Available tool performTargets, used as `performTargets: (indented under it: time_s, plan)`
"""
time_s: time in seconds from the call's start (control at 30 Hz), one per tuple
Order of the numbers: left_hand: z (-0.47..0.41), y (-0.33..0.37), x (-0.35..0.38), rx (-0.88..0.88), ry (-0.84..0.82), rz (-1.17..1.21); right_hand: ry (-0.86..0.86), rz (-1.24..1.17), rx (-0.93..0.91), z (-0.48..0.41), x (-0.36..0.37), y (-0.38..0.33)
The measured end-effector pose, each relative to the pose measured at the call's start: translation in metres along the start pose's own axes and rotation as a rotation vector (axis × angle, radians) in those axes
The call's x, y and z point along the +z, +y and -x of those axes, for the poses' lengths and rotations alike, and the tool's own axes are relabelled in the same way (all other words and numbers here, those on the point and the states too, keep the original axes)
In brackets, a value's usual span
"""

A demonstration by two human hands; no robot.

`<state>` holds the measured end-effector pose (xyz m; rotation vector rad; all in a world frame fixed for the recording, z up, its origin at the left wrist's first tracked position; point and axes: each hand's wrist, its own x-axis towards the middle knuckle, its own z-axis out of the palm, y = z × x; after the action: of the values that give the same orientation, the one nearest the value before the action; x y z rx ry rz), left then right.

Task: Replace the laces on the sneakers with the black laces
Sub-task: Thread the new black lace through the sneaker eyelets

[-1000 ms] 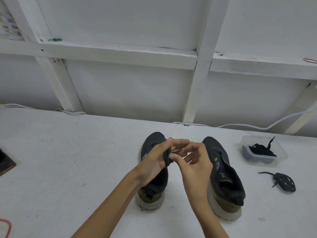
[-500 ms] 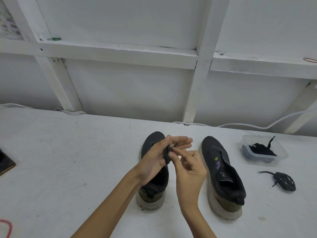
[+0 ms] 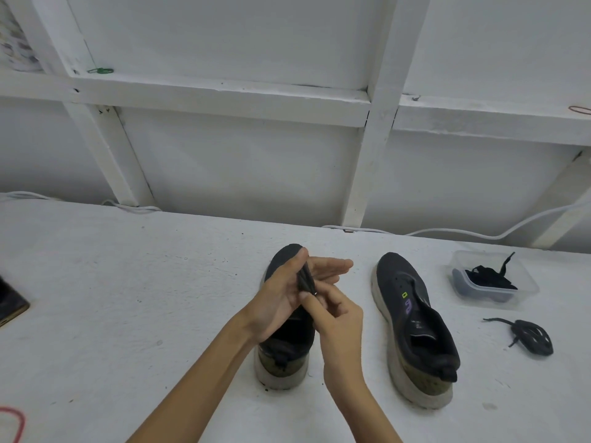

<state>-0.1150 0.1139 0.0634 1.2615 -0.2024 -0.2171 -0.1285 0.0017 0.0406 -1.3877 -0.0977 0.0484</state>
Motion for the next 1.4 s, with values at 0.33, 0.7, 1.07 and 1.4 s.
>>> performTargets:
  time_s: [0.33, 0.7, 1.07, 1.4]
  plan:
    - [-0.003, 0.005, 0.002, -0.019, 0.089, 0.073, -0.135, 0.008, 0.068, -0.002, -0.007, -0.004]
    - [0.009, 0.008, 0.017, -0.143, -0.124, 0.159, -0.543, -0.161, 0.332, -0.032, -0.045, -0.015]
    - [0.007, -0.005, 0.016, -0.254, -0.125, -0.087, -0.730, -0.076, 0.135, -0.030, -0.061, -0.015]
    - [-0.021, -0.015, 0.050, -0.090, 0.308, -0.070, -0.199, 0.220, -0.274, -0.024, -0.056, -0.014]
